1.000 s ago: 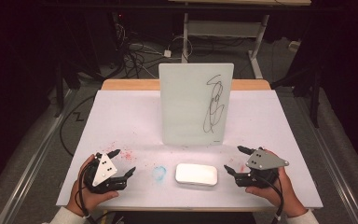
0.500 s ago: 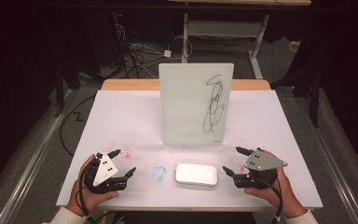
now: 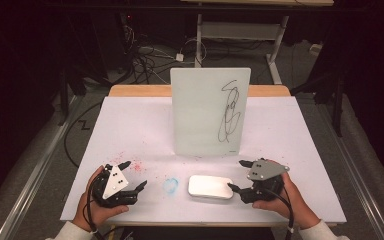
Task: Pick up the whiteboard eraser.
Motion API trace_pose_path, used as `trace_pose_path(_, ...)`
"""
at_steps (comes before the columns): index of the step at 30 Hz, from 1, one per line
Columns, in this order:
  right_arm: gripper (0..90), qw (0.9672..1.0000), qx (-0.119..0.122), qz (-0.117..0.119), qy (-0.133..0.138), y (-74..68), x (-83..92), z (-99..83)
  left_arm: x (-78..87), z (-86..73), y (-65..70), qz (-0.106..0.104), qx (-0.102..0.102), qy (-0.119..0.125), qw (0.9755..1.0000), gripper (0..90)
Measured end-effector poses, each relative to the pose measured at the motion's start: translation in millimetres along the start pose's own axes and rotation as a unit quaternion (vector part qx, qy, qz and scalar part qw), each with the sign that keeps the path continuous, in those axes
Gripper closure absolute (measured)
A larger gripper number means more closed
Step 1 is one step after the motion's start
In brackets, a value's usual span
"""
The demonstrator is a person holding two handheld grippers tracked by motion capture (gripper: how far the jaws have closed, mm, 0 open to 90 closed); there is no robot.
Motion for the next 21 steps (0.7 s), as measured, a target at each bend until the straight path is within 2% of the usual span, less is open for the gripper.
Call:
trace_pose_path(4, 23.7, 0.9994, 0.007, 0.023, -0.027, -7.0, -14.6, 2.0, -0.6, -1.4, -0.1, -0.001, -0.001, -0.004, 1.0, 22.1)
trace_pose_path(9, 23.4, 0.997, 0.023, 0.05, -0.054, -20.1, -29.6, 2.6, -1.1, -2.0, 0.1, -0.003, 0.0, -0.005, 1.0, 22.1)
trace_pose_path(21, 23.5, 0.9907, 0.044, 0.09, -0.093, -31.4, -45.0, 3.2, -3.2, -3.5, 2.4, -0.011, -0.005, -0.012, 0.9999, 22.1)
Point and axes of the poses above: each handheld gripper's, and its own axes: x roughly backward along the jaws, z roughly out of its top, y roughly to its right, the point moved 9 cm from there along -x, roughly forward along the jaws
